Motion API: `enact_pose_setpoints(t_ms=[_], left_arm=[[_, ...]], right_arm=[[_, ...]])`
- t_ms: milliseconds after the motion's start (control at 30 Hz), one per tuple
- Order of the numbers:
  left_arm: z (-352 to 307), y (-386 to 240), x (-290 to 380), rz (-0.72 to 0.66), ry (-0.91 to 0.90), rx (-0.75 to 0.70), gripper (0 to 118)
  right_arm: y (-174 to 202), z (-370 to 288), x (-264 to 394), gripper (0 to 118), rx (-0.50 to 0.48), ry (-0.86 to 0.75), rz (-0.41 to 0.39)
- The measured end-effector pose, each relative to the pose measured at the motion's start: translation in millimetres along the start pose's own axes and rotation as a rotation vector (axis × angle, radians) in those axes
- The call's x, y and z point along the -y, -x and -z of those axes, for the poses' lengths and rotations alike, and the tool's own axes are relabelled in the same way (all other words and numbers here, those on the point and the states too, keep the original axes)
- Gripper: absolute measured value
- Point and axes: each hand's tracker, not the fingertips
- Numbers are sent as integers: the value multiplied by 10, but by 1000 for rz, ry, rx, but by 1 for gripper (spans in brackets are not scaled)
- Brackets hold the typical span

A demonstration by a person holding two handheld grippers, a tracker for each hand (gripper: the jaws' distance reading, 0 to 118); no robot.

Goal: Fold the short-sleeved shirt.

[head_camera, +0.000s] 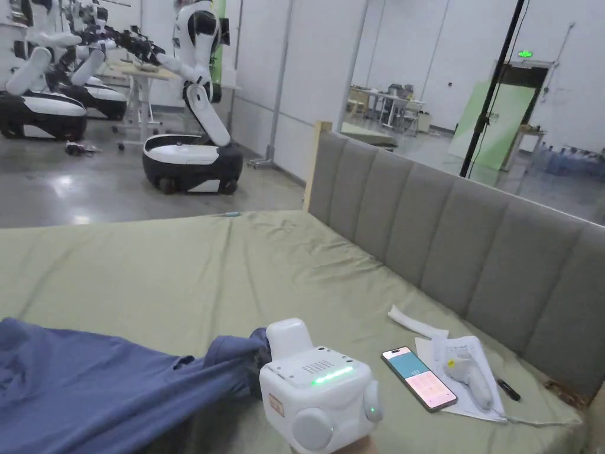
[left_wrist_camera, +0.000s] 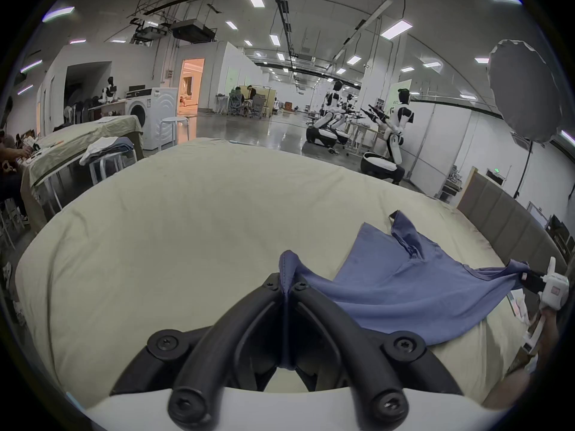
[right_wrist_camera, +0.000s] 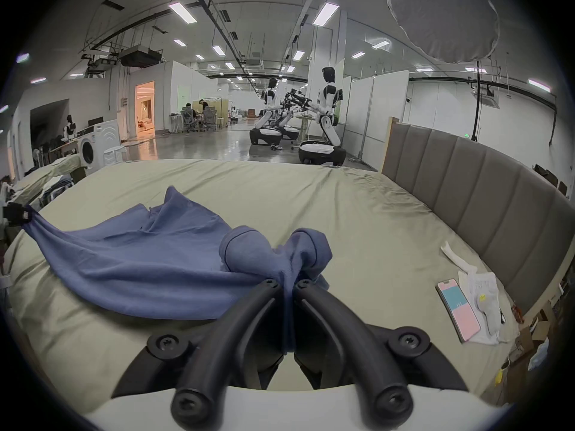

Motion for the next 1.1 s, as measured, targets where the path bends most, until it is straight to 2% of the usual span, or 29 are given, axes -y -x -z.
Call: enact_pose_setpoints(t_ms=[233,433,467,500,533,567,600,633,667,700,733,833,900,933,967,1000,1033,1067,1100], left_arm=[[-829,395,574,35,21,5,0],[-824,473,1043,106,122,-24,3],[-807,454,1106,125,122,-24,14],[-788,452,1146,144,131,-25,40],[-776,454,1189,140,131,-27,88],[-784,466,1246,141,124,-45,116],[-798,490,1256,128,119,-53,116],[-836,520,1243,95,109,-61,115],[-968,530,1198,49,28,-23,115],[-1109,500,1159,29,32,-19,114],[-1238,463,1106,27,25,-12,114],[-1753,226,980,94,-68,-56,114],[-2114,70,950,132,-119,-54,108],[-2293,-14,960,140,-151,-63,86],[-2331,-51,997,149,-174,-78,60],[-2383,-119,1028,162,-162,-108,21],[-2433,-177,1046,159,-147,-105,0],[-2483,-216,1078,141,-164,-136,0],[-2438,-56,1084,100,-136,-66,0]], right_arm=[[-118,-834,579,4,-59,34,-13],[-55,-894,1083,4,-52,152,5],[-12,-887,1149,5,-27,158,-12],[51,-984,1108,7,-5,155,-44],[107,-996,1148,22,20,137,-80],[144,-1008,1174,49,43,127,-91],[168,-1025,1195,78,53,123,-85],[136,-975,1261,92,84,121,-88],[85,-968,1273,92,72,134,-58],[54,-1019,1270,116,67,127,-15],[48,-1086,1223,117,49,56,-5],[47,-1260,1108,117,72,31,35],[38,-1418,1066,115,30,-32,81],[45,-1505,1042,103,-19,-60,98],[93,-1576,1002,82,-33,-82,99],[150,-1618,979,47,-13,-81,92],[211,-1731,942,14,53,-84,63],[259,-1761,929,7,96,-79,49],[265,-1792,922,6,62,-84,68]])
